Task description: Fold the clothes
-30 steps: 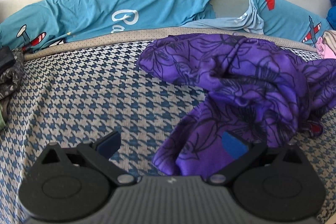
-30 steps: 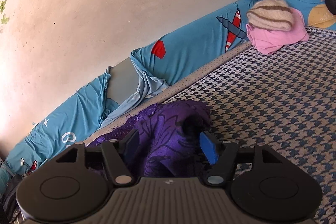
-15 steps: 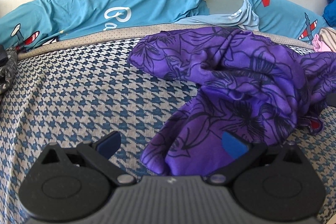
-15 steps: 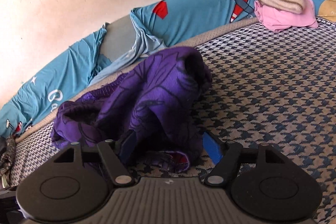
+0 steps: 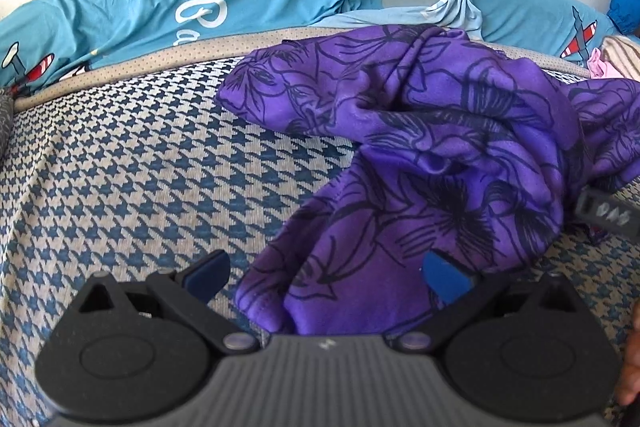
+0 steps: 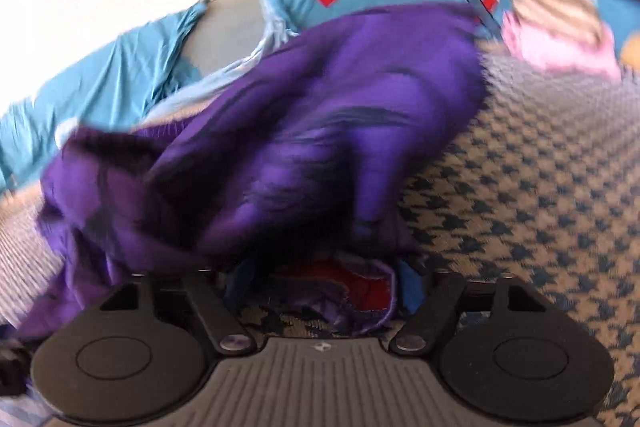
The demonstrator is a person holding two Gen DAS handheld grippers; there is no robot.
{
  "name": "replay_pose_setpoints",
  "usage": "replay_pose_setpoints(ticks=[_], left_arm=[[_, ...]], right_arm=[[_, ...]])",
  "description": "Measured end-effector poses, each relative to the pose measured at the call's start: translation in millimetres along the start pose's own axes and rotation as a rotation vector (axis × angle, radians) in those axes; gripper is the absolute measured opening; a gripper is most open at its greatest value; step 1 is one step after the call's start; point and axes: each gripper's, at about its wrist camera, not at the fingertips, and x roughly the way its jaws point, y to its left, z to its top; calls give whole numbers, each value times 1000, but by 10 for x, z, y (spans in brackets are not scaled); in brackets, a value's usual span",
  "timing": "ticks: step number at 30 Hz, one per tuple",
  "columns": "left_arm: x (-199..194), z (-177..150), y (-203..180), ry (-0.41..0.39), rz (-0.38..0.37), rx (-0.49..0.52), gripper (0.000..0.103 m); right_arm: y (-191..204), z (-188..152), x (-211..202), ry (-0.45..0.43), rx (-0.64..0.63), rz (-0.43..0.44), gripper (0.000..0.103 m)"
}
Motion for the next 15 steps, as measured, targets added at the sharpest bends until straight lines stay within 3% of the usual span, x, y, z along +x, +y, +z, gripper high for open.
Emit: replay_pose_setpoints(ticks=[1,3,6,8,15], left_arm=[[13,-4,5,5,-3,-7,103],[38,-12,16,14,-9,-22,103],[58,-37,-11,17,-4,-17,103],[71,-54,-28,20,-1,-15,102],[3,-112,-86,7,-10,17,86]], right_arm=[[65,-23,3,-8,-33,-17,56],[181,-51,-12,-25,-95,-25,36],[275,-75,-25,-31,-136,-16,21],[304,-99,-24,-33,-144,-23,20],[337,-166,-7,-37,-126,-18,20]])
